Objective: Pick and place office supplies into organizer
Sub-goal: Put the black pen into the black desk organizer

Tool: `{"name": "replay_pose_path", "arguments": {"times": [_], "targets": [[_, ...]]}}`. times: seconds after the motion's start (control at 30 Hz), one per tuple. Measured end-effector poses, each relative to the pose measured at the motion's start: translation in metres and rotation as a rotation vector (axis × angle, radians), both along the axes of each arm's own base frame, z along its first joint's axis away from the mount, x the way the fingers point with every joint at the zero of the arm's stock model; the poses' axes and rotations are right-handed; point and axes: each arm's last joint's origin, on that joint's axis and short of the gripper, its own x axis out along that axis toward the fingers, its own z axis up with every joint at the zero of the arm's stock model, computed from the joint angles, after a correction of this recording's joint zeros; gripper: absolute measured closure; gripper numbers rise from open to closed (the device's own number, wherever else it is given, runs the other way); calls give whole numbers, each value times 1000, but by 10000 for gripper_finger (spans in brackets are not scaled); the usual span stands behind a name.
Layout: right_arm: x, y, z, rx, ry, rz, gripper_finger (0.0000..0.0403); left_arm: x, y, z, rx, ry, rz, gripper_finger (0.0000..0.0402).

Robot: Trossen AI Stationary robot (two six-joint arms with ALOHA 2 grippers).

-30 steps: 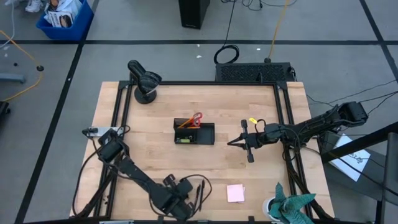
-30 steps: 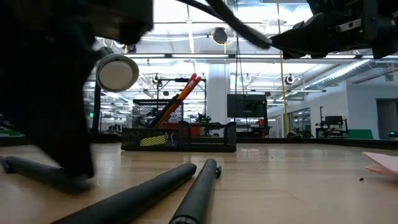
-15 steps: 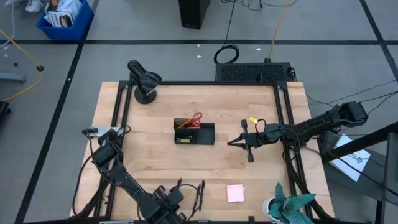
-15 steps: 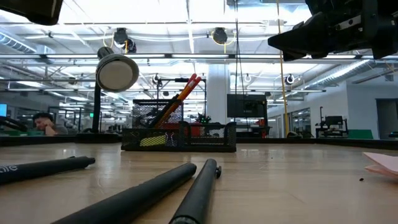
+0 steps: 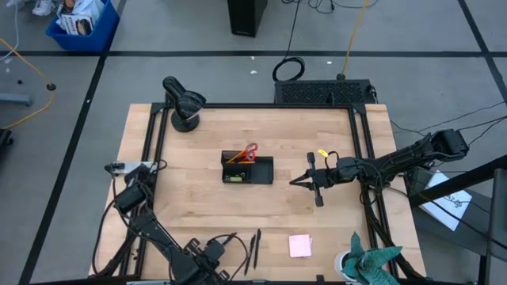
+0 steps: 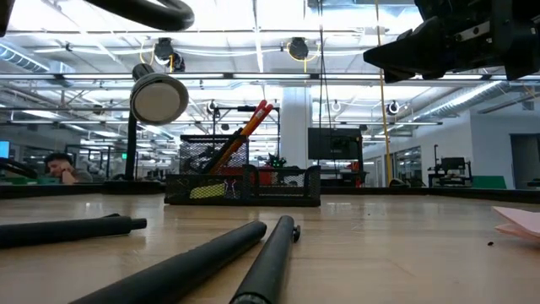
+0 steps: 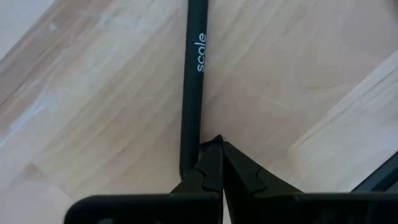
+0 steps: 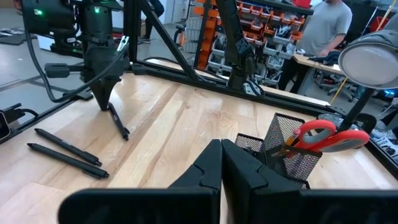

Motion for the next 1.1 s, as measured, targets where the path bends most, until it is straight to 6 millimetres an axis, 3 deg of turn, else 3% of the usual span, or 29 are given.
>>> {"name": "replay_pose_path", "arguments": {"times": [0.5, 0.63, 0.8, 0.9, 1.1], "targets": [[0, 0, 1, 19, -4, -2, 403, -10, 10, 1, 108, 61, 131, 401], [0, 0, 1, 52, 0, -6, 403, -7, 8, 1, 110, 16, 91, 401], [0, 0, 1, 63, 2, -7, 403, 11, 0, 18, 66, -27, -7, 401], [0, 0, 1, 62, 1, -7, 403, 28, -5, 43, 38, -150, -63, 401], [0, 0, 2, 64, -16, -6, 400, 51, 11, 59, 87, -142, -209, 401]]}}
